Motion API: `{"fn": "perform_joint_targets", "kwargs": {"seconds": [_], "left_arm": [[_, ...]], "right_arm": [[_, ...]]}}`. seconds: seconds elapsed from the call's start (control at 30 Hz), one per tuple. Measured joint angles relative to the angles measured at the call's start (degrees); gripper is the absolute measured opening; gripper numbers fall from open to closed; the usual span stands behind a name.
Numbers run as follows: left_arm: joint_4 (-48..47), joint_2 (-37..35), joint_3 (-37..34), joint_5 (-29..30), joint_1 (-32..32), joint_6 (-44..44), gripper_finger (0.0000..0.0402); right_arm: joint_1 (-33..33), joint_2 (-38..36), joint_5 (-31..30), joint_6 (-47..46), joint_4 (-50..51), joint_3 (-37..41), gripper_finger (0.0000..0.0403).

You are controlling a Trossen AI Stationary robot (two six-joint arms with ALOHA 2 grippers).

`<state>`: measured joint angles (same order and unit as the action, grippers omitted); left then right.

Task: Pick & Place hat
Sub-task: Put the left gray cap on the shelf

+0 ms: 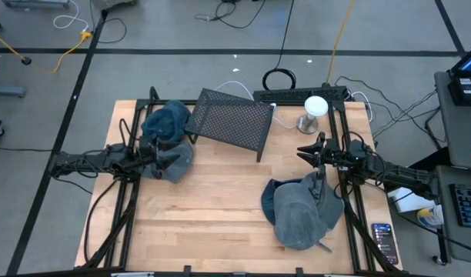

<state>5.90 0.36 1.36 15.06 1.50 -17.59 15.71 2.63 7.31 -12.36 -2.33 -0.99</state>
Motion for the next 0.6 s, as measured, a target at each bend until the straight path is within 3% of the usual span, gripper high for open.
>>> {"fn": "perform_joint_targets", "kwargs": {"seconds": [0.27,0.6], "left_arm": [[-15.99,4.98,12.39,0.33,0.00,-3.54,0.0283],[-37.36,23.54,36.28,-0.02,1.36,-8.27,0.0283]], "right_arm": [[0.00,0.01,0.00,0.00,0.00,0.01,0.0096],[0.00,0.02,0.00,-0.01,0.00,0.01,0.0096]]}}
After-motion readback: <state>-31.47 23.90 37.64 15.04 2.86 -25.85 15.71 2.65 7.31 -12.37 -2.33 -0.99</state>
